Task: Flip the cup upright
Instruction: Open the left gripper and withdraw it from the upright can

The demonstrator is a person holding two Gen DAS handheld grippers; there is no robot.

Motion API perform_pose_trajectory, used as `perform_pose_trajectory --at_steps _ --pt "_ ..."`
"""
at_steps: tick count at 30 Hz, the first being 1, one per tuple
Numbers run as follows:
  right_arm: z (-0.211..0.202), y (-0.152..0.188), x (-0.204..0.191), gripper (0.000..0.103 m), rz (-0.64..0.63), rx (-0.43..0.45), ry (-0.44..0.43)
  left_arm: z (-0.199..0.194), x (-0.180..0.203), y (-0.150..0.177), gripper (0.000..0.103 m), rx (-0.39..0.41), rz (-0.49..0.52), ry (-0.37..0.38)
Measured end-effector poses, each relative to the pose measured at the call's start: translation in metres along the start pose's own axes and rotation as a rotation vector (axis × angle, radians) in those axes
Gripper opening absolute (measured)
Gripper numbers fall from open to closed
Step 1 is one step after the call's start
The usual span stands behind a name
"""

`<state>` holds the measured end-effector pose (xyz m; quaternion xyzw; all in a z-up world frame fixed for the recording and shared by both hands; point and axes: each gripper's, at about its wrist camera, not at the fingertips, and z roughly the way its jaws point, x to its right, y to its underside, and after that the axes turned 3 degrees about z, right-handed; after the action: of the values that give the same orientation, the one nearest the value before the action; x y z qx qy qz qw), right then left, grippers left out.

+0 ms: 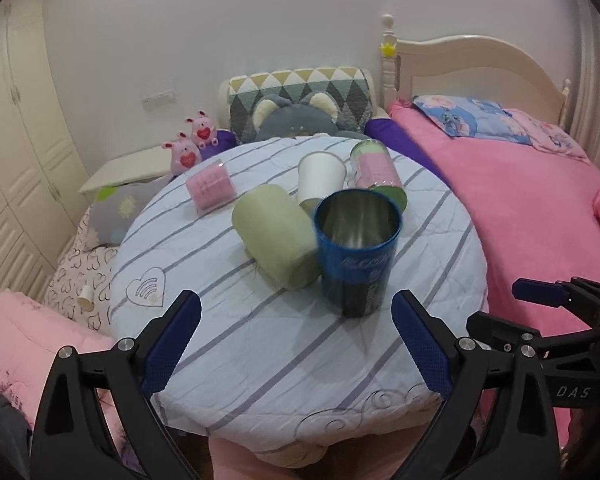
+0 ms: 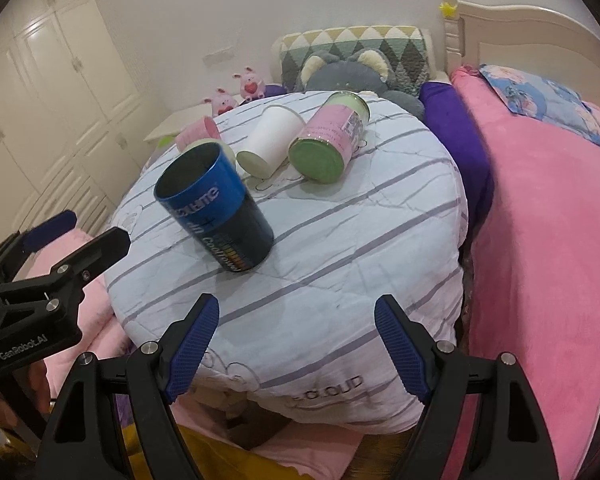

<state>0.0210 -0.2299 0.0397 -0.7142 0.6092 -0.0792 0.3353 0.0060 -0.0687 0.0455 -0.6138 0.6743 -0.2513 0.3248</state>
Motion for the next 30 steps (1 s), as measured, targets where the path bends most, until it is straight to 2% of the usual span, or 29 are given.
perform_pose_trajectory --at_steps 5,9,12,21,30 --pt "0.001 0.016 -0.010 0.081 0.044 0.070 0.047 0.000 -0.013 0.016 0.098 0.055 0.023 0.028" --pt "0.001 0.027 -0.022 0.081 0.037 0.143 0.093 -0.006 -0.016 0.027 0.098 0.166 0.058 0.004" --pt "-0.003 0.032 -0.031 0.082 0.034 0.210 0.114 -0.009 -0.020 0.033 0.098 0.226 0.064 0.027" --pt "-0.027 0.043 -0.047 0.082 0.000 0.461 0.171 -0.005 -0.032 0.043 0.098 0.325 0.013 0.033" --pt "-0.028 0.053 -0.061 0.082 -0.072 0.609 0.172 0.001 -0.042 0.056 0.098 0.414 -0.048 -0.006"
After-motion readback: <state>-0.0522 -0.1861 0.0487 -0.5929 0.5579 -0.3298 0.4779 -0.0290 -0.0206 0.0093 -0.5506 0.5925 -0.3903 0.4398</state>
